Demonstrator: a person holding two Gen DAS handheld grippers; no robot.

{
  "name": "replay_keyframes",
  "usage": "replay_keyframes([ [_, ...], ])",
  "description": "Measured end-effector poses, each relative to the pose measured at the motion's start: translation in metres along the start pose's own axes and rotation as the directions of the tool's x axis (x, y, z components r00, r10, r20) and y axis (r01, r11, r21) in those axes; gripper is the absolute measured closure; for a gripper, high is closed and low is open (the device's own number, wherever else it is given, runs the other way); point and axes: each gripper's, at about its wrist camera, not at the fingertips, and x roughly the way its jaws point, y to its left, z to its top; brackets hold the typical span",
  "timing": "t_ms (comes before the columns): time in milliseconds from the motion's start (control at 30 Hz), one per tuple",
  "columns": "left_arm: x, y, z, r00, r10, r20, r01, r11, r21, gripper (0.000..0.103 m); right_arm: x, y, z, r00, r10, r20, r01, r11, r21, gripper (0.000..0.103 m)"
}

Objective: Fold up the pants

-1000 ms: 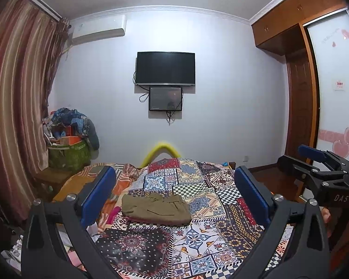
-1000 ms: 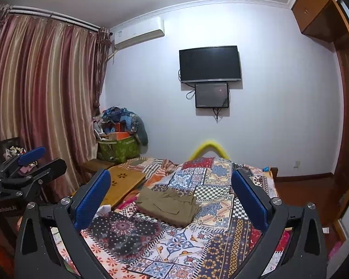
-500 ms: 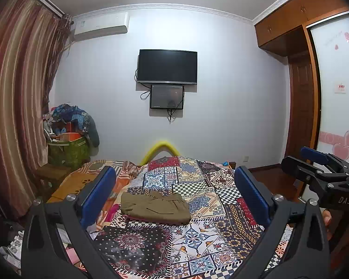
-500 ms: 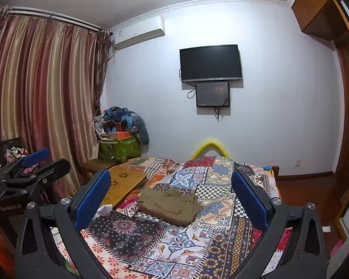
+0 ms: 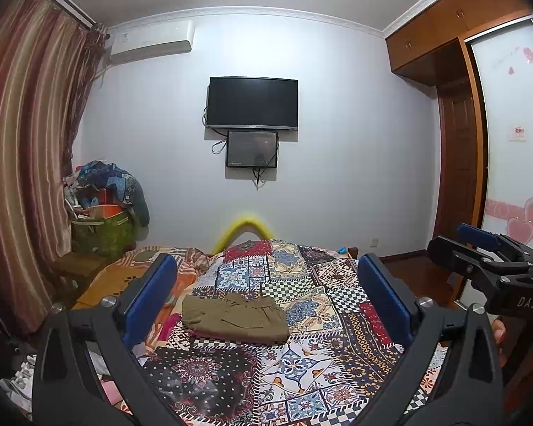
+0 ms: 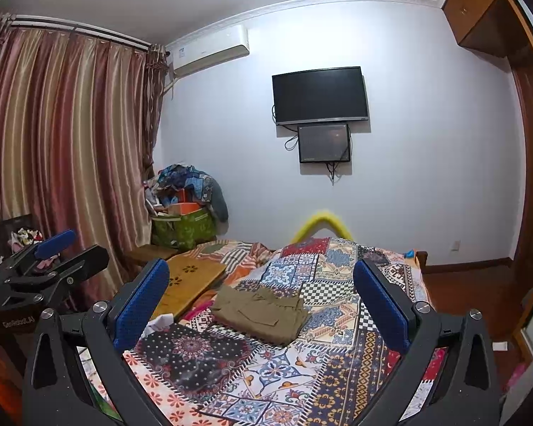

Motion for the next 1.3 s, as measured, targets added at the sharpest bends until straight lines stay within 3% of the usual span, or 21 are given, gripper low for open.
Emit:
replay_keyframes([
  [1300, 0.011, 0.006, -0.002, 0.999, -0.043, -0.026, 0.043, 0.999, -0.015, 0.000, 0.000, -0.005, 0.001, 1.000, -0.005, -0.008, 0.005, 1.000, -0.007, 0.000],
])
